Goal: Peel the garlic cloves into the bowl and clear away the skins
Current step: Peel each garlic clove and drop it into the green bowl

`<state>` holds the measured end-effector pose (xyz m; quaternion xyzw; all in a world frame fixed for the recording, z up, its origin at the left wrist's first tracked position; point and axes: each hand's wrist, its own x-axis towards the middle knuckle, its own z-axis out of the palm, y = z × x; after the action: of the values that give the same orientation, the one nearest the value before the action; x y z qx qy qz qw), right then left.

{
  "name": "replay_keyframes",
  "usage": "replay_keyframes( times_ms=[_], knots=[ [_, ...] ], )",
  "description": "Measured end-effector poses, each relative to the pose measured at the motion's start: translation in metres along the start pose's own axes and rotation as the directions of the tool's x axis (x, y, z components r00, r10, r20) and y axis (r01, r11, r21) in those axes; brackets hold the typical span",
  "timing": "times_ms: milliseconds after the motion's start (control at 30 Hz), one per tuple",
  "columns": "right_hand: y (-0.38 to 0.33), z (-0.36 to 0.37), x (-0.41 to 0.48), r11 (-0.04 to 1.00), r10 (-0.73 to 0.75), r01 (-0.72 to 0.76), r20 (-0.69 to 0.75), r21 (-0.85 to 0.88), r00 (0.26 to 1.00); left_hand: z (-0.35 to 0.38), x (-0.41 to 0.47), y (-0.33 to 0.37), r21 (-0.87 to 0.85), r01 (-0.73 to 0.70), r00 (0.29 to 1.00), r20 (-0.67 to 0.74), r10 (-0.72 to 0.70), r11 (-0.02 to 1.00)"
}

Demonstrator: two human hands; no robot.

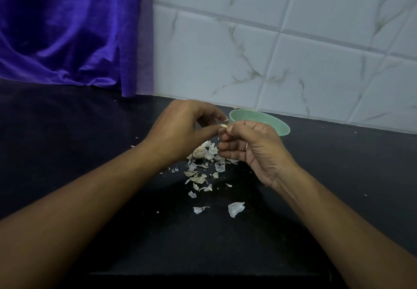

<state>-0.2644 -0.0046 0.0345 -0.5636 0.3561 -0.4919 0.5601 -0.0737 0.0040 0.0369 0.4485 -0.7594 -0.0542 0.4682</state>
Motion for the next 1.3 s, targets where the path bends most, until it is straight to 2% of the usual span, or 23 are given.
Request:
replay_keyframes(
  times_ms=[167,333,533,833,1067,1300],
  knots=[
    [-0.001,0.001,0.0,0.999,0.027,-0.029,0.031,0.037,0.999,0.003,0.0,0.004,-0.175,0.06,0.998,-0.003,-0.061,0.983],
    [0.006,0.007,-0.003,0.987,0.081,-0.066,0.098,-0.148,0.992,0.0,0.003,0.007,-0.526,0.184,0.976,0.0,-0.217,0.83],
    [0.008,0.003,-0.003,0.964,-0.005,0.033,0.106,-0.265,0.994,-0.009,0.004,0.007,-0.632,0.287,0.936,0.025,-0.351,0.72],
    [0.007,0.001,-0.004,0.947,-0.066,0.086,0.077,-0.309,0.995,-0.007,0.004,0.007,-0.621,0.345,0.925,0.1,-0.366,0.704],
    [0.003,0.003,-0.003,0.954,-0.231,0.237,0.051,-0.184,0.972,-0.005,0.001,0.004,-0.493,0.314,0.948,0.125,-0.291,0.812],
    [0.005,0.002,-0.002,0.953,-0.259,0.259,0.024,-0.156,0.966,-0.003,0.001,0.001,-0.383,0.247,0.969,0.125,-0.215,0.89]
  ],
)
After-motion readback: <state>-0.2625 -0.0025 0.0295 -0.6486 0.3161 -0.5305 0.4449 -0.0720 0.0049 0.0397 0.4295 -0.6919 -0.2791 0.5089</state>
